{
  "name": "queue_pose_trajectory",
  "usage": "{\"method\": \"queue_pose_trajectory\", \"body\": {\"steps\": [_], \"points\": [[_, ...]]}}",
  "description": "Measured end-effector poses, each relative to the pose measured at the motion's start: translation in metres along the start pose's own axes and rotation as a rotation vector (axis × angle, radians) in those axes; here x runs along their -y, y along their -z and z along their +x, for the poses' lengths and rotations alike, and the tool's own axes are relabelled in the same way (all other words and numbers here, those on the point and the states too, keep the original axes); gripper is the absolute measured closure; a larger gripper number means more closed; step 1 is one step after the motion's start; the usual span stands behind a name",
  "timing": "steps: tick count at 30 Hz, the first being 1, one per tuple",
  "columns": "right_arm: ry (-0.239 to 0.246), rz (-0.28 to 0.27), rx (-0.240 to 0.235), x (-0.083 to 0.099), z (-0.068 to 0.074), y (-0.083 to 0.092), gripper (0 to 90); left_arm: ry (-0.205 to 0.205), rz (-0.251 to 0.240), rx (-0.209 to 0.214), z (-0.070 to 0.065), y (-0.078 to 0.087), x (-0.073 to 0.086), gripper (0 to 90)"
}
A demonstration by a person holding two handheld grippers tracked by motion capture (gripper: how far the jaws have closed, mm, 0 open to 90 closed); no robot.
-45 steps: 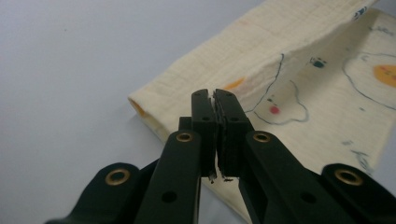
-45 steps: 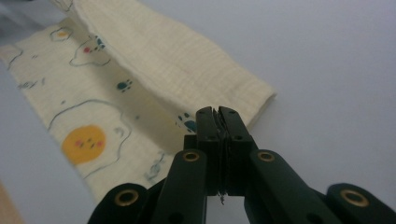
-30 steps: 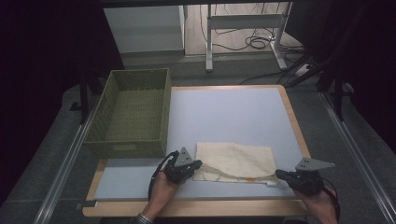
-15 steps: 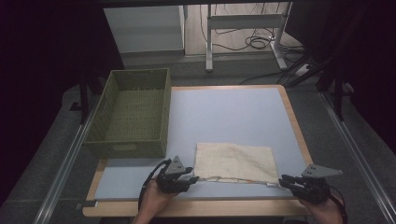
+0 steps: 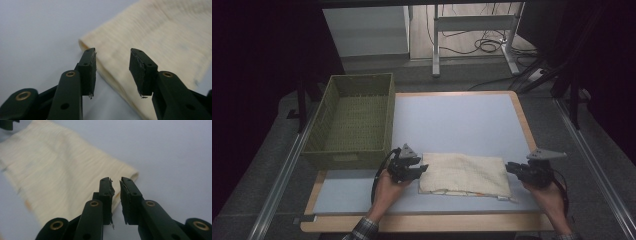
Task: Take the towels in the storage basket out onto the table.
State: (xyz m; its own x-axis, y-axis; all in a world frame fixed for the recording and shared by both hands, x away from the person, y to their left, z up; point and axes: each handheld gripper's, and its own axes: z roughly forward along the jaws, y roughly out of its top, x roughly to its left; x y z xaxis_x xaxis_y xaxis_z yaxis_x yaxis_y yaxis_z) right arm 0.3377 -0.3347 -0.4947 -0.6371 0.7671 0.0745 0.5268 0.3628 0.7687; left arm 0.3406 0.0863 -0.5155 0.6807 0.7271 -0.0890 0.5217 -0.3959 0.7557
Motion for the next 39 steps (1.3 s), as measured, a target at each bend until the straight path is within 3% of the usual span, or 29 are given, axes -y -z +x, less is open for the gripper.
{"method": "queue_pose_trajectory", "body": {"steps": [6,11,13,14,15,16,17,19,25,28,31,33,36,39], "points": [[-0.019,0.047,0.031,-0.012,-0.014,-0.034,65.7,0.050,0.009,-0.061,0.020,-0.023,-0.018,57.3],[0.004,0.071,0.041,-0.009,-0.015,-0.044,63.3,0.030,0.060,-0.084,0.025,-0.036,-0.015,51.4],[-0.004,0.074,0.018,-0.008,-0.014,-0.047,75.3,0.025,0.063,-0.061,0.027,-0.041,-0.011,52.6],[-0.019,0.078,-0.020,-0.007,-0.013,-0.047,84.4,0.038,0.051,-0.042,0.028,-0.041,-0.010,61.0],[-0.010,0.088,-0.016,-0.009,-0.013,-0.046,85.6,0.041,0.051,-0.027,0.029,-0.041,-0.009,68.7],[-0.010,0.088,-0.016,-0.009,-0.013,-0.046,85.6,0.039,0.056,-0.001,0.029,-0.040,-0.010,68.7],[0.000,0.097,-0.007,-0.011,-0.012,-0.045,85.9,0.033,0.067,0.013,0.027,-0.040,-0.011,75.7],[0.008,0.091,0.019,-0.020,-0.018,-0.043,86.1,0.014,0.076,0.007,0.023,-0.038,-0.013,85.2],[0.028,0.074,0.080,-0.040,-0.034,-0.045,86.1,0.004,0.012,0.061,0.007,-0.026,-0.022,85.9],[-0.026,0.078,0.078,-0.044,-0.049,-0.057,85.5,-0.030,0.018,0.034,0.004,-0.027,-0.024,85.7],[-0.056,0.080,0.061,-0.040,-0.053,-0.064,83.0,-0.003,0.027,0.026,0.012,-0.031,-0.022,77.7],[-0.059,0.065,0.055,-0.038,-0.051,-0.062,78.9,0.008,0.028,0.038,0.016,-0.031,-0.020,61.3],[-0.050,0.069,0.058,-0.037,-0.049,-0.057,73.1,-0.007,0.038,0.018,0.016,-0.034,-0.019,55.5],[-0.051,0.065,0.038,-0.034,-0.046,-0.049,68.2,-0.053,0.048,-0.048,0.015,-0.040,-0.015,44.5]]}}
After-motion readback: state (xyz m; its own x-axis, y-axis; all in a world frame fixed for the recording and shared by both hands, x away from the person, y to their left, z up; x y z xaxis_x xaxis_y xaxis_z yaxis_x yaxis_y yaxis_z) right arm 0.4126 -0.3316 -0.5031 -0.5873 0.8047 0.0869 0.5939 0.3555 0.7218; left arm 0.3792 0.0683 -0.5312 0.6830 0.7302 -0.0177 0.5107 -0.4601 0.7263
